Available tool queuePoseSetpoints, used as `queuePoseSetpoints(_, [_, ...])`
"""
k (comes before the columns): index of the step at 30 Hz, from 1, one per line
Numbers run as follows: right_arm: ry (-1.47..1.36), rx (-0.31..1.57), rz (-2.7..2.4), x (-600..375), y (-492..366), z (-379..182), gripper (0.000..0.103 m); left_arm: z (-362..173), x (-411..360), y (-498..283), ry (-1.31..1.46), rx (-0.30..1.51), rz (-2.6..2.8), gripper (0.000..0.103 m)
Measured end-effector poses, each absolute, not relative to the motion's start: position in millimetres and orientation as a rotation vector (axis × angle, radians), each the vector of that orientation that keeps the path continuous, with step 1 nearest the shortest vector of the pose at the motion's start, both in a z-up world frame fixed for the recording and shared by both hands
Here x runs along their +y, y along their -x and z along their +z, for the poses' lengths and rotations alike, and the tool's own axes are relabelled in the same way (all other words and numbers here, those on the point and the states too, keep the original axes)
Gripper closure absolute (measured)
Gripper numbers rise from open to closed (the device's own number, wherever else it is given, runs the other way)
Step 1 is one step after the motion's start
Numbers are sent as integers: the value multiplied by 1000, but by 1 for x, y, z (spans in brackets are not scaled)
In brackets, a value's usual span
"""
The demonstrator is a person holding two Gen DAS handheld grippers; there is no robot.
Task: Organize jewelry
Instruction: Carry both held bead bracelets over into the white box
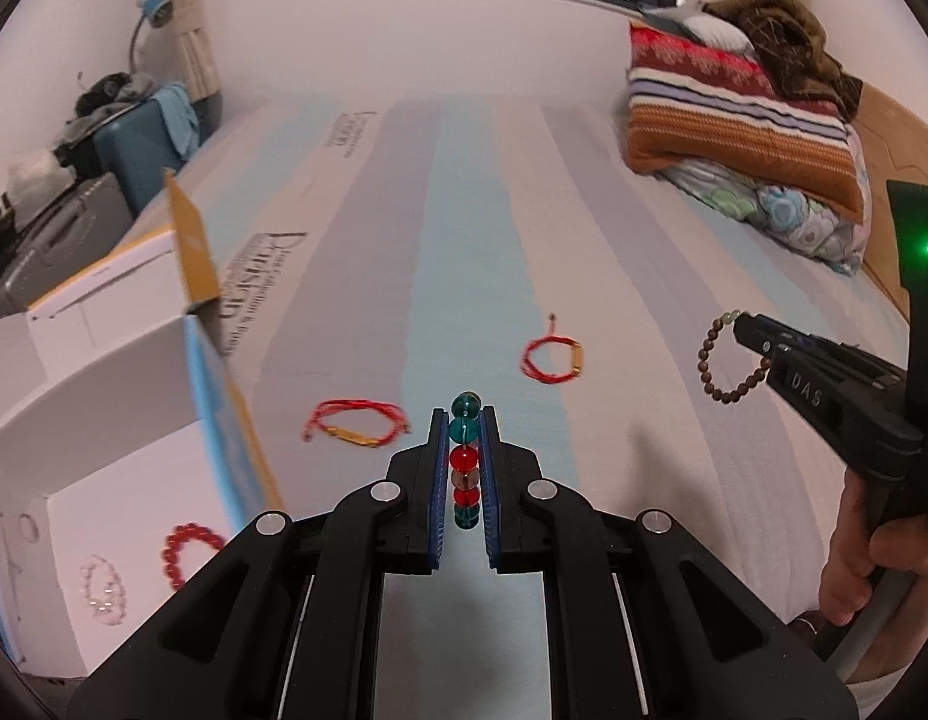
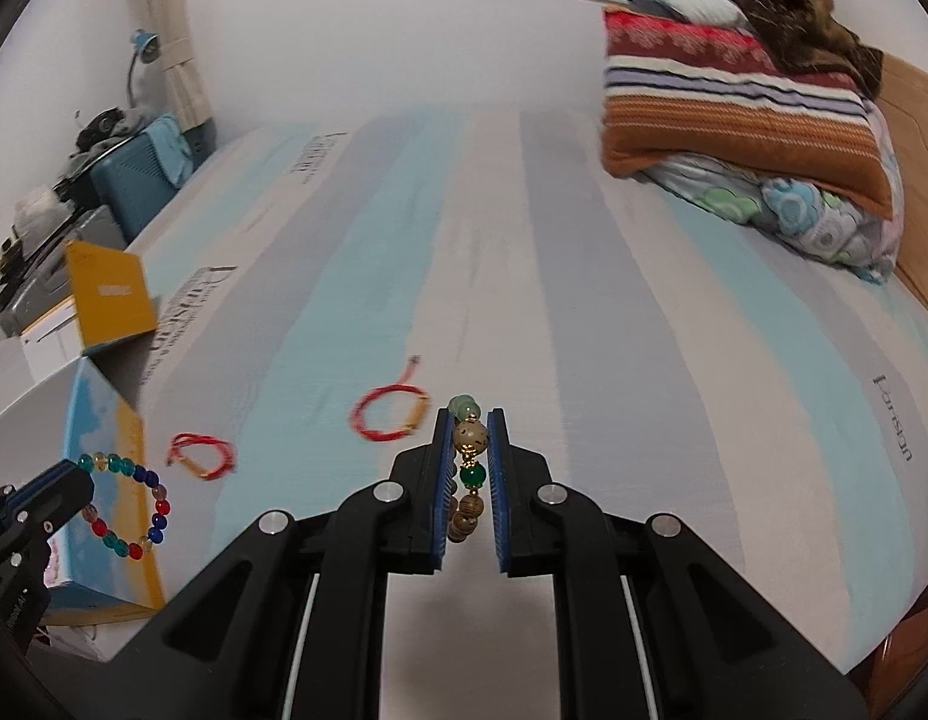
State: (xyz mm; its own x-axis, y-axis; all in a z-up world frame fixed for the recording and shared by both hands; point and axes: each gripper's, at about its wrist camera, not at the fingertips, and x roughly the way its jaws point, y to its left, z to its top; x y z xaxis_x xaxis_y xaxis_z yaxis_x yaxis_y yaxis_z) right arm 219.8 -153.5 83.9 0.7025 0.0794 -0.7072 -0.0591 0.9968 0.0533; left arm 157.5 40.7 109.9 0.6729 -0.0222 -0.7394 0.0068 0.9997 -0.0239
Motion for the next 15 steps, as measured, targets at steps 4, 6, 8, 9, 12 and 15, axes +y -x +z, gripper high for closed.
queuePoseSetpoints(4, [-7,779,118,-122,-215,95,92,122,67,-143,32,815,26,94])
queuePoseSetpoints(6, [5,779,138,-105,-214,100,92,126,81,-135,42,808,44,94])
queuePoseSetpoints(8, [10,778,155,-92,-213,103,92,131,95,-127,50,800,64,94])
queuePoseSetpoints(9, [14,777,167,-83,-212,106,92,134,100,-125,54,796,71,94])
queuePoseSetpoints(12, [29,771,201,-57,-210,112,92,142,122,-114,65,780,105,94])
queuePoseSetpoints(15, [40,761,239,-32,-204,118,92,147,144,-103,78,770,137,94])
